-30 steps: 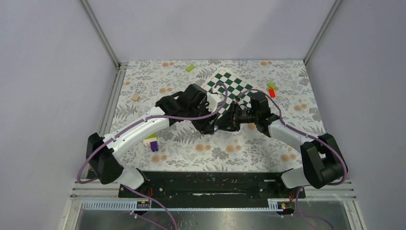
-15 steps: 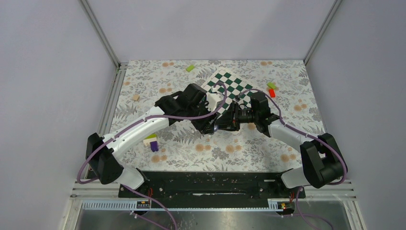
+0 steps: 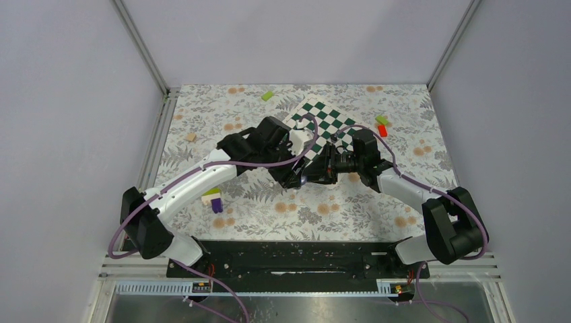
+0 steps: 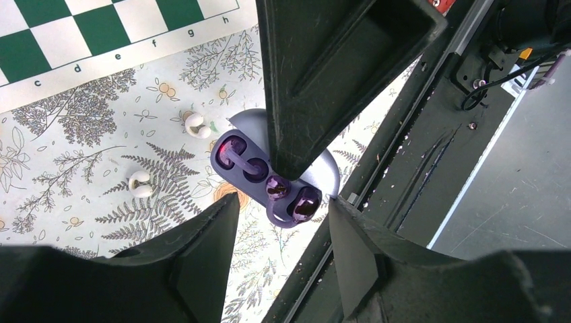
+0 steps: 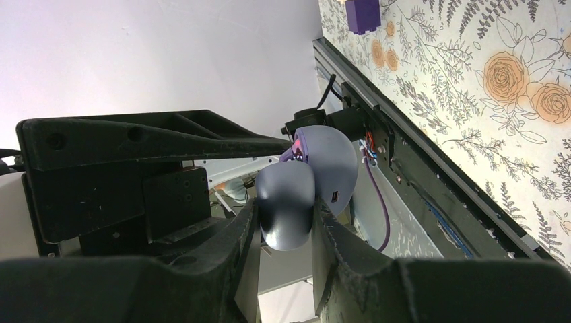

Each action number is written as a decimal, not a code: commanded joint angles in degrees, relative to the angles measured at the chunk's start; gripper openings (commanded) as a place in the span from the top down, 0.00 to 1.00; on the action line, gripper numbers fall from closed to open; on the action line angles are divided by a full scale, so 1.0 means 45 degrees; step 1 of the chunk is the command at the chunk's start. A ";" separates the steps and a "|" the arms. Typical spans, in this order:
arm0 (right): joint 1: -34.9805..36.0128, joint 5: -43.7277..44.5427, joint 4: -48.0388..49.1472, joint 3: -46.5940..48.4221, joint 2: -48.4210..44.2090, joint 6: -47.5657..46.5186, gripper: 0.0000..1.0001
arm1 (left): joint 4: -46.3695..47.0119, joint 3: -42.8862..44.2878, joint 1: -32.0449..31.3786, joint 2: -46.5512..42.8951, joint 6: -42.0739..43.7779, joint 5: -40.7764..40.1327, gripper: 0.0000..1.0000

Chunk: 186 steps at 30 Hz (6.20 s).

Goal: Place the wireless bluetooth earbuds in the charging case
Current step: Insert the right earbud into the right side groove of the charging case, then close the charging case with the earbuds at the center of the board.

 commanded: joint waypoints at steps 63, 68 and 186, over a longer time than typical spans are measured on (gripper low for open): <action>-0.0003 0.0507 -0.1357 -0.0032 -0.1130 -0.2572 1.00 | 0.9472 -0.7197 0.2215 -0.3457 -1.5122 0.2877 0.28; 0.0012 0.0565 -0.1359 -0.0082 -0.1154 -0.2563 1.00 | 0.9077 -0.7127 0.2200 -0.3426 -1.4933 0.2724 0.28; 0.0280 0.0336 1.2157 -0.2851 -0.1076 0.4057 1.00 | 0.6762 -0.5356 0.2141 -0.1969 -1.2342 0.4418 0.32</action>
